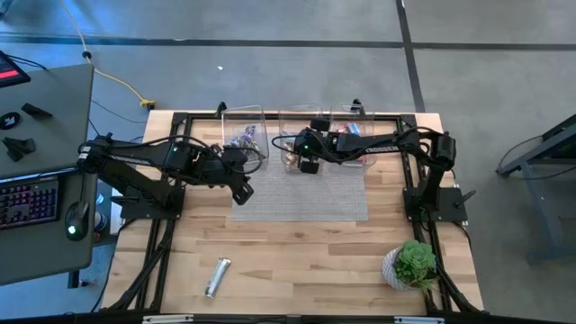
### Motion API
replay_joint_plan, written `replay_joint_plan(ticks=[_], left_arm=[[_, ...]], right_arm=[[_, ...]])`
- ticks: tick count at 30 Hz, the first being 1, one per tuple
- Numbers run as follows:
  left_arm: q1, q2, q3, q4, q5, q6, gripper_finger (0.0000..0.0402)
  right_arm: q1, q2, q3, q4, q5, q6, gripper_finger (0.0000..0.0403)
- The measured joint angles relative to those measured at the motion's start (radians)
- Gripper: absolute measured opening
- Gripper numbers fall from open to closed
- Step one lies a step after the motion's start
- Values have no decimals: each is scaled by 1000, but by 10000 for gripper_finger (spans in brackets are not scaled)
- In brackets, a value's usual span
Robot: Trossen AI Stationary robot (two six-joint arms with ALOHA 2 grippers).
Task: Pick and place Granola Bars by type
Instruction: Put the yellow granola bar into the middle transparent bin
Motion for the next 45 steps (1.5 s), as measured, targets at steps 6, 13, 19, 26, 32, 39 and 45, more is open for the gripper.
replay_joint_plan(ticks=[6,13,19,26,32,39,45], left_arm=[[0,0,0,5,116,0,163],[0,0,0,5,185,0,163],[0,0,0,4,189,0,163],[0,0,0,4,189,0,163],[0,0,0,4,189,0,163],[0,0,0,4,189,0,163],[0,0,0,4,189,0,163]], right_arm=[[0,0,0,1,1,3,119],[0,0,0,2,1,3,119],[0,0,-1,9,-4,63,119],[-9,0,-1,7,-14,82,119],[-20,0,-1,9,-71,59,119],[-14,0,0,-5,-39,74,132],[-5,0,0,-5,-4,71,193]])
